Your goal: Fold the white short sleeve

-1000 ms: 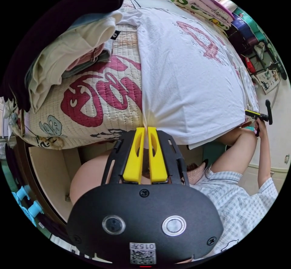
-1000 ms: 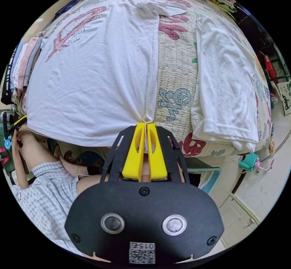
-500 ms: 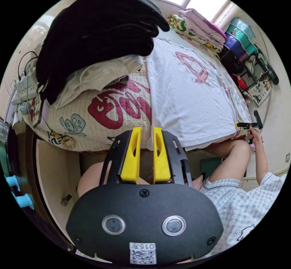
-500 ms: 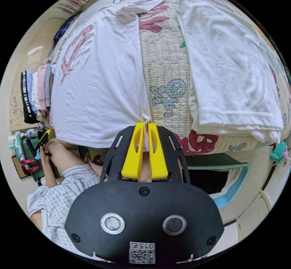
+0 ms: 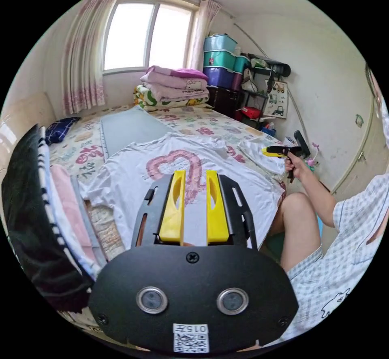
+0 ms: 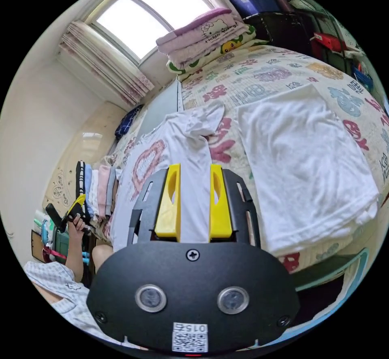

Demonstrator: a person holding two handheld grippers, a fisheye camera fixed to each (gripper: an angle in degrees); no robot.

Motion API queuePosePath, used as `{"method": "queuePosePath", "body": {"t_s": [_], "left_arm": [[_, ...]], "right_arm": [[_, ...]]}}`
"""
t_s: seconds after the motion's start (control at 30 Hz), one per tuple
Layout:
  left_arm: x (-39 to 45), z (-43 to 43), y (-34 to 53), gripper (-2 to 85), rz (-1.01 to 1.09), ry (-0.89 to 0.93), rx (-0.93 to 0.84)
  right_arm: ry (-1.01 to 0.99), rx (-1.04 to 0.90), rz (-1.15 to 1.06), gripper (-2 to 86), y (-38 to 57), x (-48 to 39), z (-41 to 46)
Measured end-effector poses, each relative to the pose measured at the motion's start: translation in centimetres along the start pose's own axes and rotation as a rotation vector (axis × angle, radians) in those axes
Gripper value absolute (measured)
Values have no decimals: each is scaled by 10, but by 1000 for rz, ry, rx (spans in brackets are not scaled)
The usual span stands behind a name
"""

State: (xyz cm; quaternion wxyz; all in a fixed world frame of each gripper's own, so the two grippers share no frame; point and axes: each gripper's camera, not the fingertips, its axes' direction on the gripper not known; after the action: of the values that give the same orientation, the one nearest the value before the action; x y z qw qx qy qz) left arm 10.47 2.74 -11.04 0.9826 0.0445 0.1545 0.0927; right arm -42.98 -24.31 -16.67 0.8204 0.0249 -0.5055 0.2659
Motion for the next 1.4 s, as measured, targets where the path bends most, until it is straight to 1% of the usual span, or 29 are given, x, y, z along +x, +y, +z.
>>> {"method": "queuePosePath", "body": {"t_s": [0.03,0.1,0.13,0.2,0.23,0.3,0.33,0.4,0.43,0.5,0.57,0.6,0.7,0.8,0.87,0.9,0.93,0.97,1.03,1.1,1.17,1.23,1.33,1.4], "left_arm": [[-1,15,-14,82,2,21,1],[1,84,-70,83,41,44,-33],[1,103,-84,82,60,41,-51],[4,182,-139,82,120,36,-208],[6,201,-153,81,138,41,-253],[21,270,-197,81,206,49,-352],[26,286,-205,82,221,44,-361],[48,346,-230,88,279,20,-371],[54,361,-235,90,286,14,-374],[74,418,-249,101,292,18,-404],[86,453,-257,107,301,23,-426],[91,473,-260,110,311,-4,-426],[91,514,-266,112,304,-93,-438],[79,541,-273,113,239,-117,-444],[71,552,-276,101,201,-59,-462],[65,558,-276,75,181,-4,-493],[62,560,-276,62,167,20,-513],[55,560,-275,27,131,40,-532],[44,541,-273,4,106,48,-456],[24,493,-269,-3,66,11,-287],[3,455,-261,-5,32,29,-201],[-22,420,-246,-6,4,66,-159],[-72,369,-210,-7,-105,100,-95],[-115,342,-178,-7,-218,176,-67]], "right_arm": [[-7,12,12,110,-5,0,7],[-2,57,14,113,-19,6,37],[19,55,12,114,-23,8,45],[70,41,49,115,-39,25,70],[58,43,58,115,-42,30,74],[2,40,91,113,-47,51,90],[-4,35,97,112,-46,55,94],[-10,22,83,105,-36,68,108],[-9,26,94,102,-33,71,109],[-70,64,110,98,-27,84,107],[-79,54,128,98,-26,93,110],[-72,42,137,100,-24,97,114],[-84,36,162,101,-19,107,124],[-71,17,147,101,-16,112,139],[-73,27,149,99,-11,116,144],[-75,37,150,98,-6,118,148],[-76,40,149,97,-4,119,150],[-74,42,147,97,0,120,154],[-67,42,143,96,5,121,162],[-53,56,124,95,15,119,170],[-41,80,95,95,23,113,174],[-23,93,49,94,31,104,180],[36,72,-79,92,39,76,196],[104,44,-208,88,42,45,209]]}}
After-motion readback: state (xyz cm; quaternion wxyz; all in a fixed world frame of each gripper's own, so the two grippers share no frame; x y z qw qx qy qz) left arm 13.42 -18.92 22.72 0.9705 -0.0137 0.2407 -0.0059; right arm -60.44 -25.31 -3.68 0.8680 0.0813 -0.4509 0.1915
